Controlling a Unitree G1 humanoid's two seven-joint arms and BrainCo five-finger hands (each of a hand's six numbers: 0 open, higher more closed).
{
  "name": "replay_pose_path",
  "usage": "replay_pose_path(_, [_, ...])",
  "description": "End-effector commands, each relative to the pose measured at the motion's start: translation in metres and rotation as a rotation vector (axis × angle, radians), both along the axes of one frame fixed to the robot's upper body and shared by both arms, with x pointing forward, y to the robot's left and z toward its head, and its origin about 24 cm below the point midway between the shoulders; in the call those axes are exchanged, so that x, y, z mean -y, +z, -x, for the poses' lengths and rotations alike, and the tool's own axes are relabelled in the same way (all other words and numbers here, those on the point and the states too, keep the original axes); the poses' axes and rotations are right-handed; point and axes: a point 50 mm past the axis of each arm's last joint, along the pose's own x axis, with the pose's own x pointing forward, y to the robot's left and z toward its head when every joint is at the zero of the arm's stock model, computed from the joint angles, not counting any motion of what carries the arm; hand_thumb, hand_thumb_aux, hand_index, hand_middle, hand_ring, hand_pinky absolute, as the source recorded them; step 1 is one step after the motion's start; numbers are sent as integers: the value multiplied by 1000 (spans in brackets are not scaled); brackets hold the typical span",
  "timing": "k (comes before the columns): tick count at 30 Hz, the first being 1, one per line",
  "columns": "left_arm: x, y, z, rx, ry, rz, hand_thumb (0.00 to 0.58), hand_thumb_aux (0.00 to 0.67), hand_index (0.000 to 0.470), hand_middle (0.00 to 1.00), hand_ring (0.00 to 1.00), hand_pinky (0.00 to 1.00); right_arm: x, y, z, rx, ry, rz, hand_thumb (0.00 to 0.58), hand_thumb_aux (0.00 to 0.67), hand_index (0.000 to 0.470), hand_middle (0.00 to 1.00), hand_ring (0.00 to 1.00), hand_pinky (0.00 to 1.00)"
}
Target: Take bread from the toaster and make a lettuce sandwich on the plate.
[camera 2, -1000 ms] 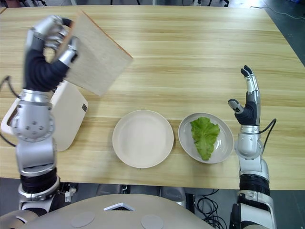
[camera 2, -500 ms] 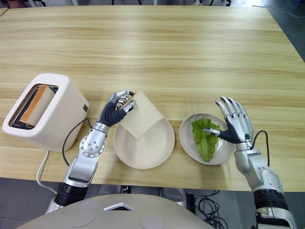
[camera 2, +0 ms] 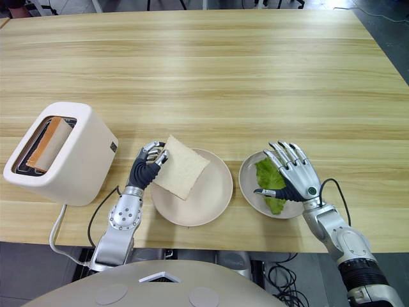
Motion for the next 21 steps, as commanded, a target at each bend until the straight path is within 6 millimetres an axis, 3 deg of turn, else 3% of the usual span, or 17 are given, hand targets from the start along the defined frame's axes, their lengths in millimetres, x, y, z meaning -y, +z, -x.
replay_pose_path(1, [6,-15,7,-81,11,-4,580,670,460,1000,1000,1000,-1,-4,1,-42,4,43,0,0,0,0,0,0])
replay_pose_path(8, [15,-24,13,-126,-16,-28,580,670,460,1000,1000,1000,4,-17,1,-124,-59,76,0,0,0,0,0,0])
replay_pose_path(17, [13,-24,14,-105,-39,-166,580,670,460,1000,1000,1000,7,-19,0,-166,-94,82,0,0,0,0,0,0])
replay_pose_path(19, [13,-23,14,-97,-44,-197,530,473,325,1000,1000,1000,6,-19,-1,-179,-96,82,0,0,0,0,0,0])
replay_pose_path(20, [13,-23,14,-95,-44,-202,530,473,325,1000,1000,1000,6,-18,-2,-187,-95,82,0,0,0,0,0,0])
replay_pose_path(21, [12,-23,14,-91,-41,-211,496,415,285,984,984,984,5,-18,-2,-192,-93,81,0,0,0,0,0,0])
